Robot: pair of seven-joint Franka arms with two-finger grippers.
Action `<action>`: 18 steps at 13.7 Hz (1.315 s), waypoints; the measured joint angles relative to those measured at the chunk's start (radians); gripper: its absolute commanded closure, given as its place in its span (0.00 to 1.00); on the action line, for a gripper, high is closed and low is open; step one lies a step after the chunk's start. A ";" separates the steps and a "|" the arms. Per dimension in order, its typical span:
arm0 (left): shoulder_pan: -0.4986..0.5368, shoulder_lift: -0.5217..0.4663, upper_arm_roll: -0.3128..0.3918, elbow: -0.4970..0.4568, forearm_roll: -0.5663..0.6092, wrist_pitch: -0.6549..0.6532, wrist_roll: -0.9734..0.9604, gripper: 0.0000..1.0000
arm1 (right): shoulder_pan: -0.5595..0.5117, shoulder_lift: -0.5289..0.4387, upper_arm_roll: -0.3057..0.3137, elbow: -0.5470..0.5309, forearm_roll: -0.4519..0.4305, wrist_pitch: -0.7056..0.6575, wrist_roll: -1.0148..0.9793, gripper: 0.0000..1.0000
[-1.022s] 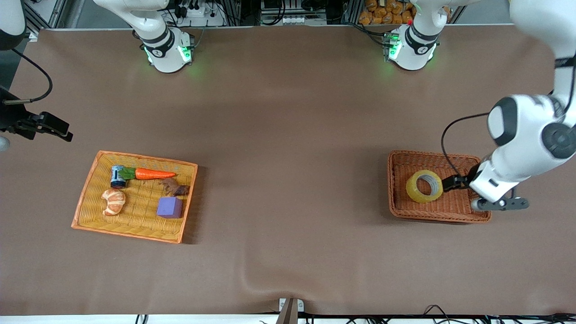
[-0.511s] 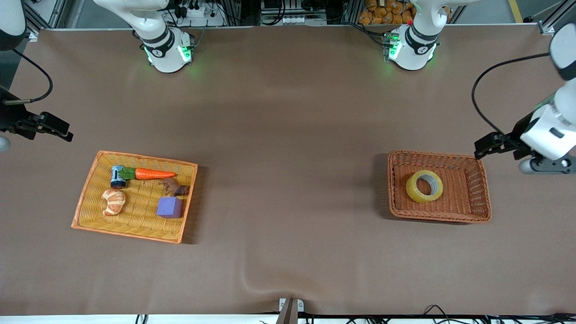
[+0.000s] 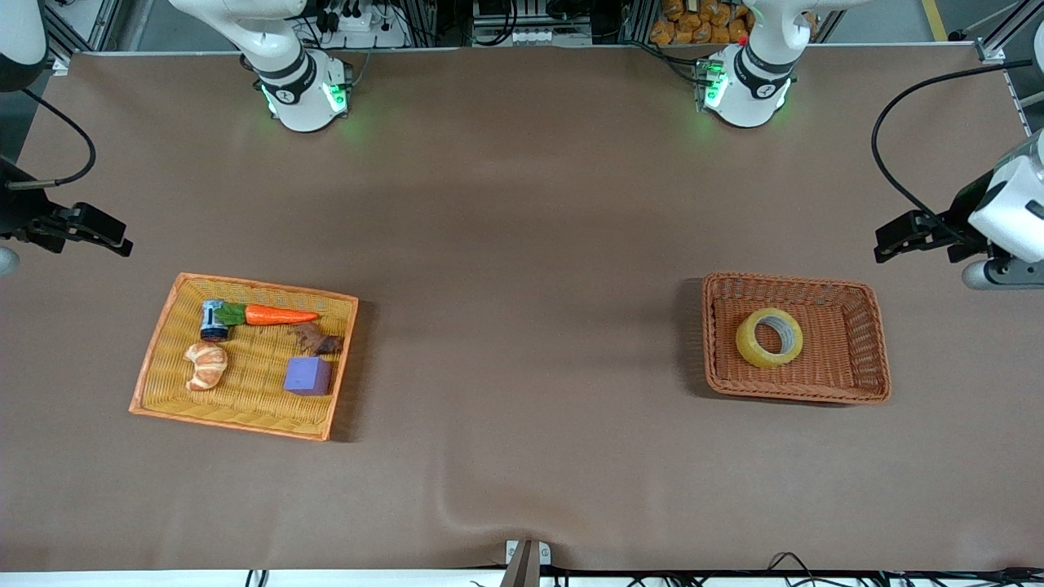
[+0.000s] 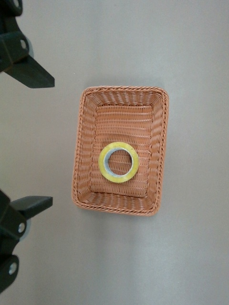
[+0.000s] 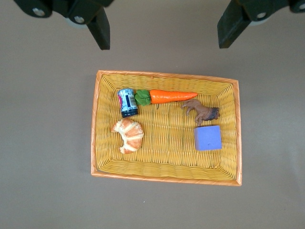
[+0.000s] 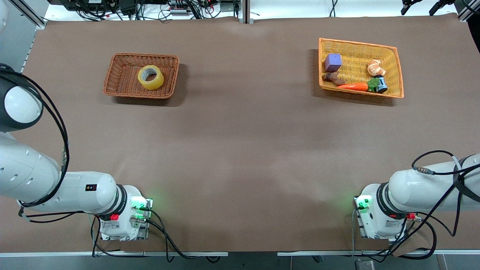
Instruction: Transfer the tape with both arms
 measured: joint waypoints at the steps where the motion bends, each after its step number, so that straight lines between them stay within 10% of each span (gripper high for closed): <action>1: 0.000 -0.018 0.000 -0.013 0.000 -0.007 0.000 0.00 | 0.000 0.000 0.000 0.000 0.000 0.000 0.000 0.00; 18: -0.015 -0.151 0.001 -0.147 0.000 -0.002 0.000 0.00 | 0.000 0.003 0.000 -0.001 0.000 -0.005 -0.001 0.00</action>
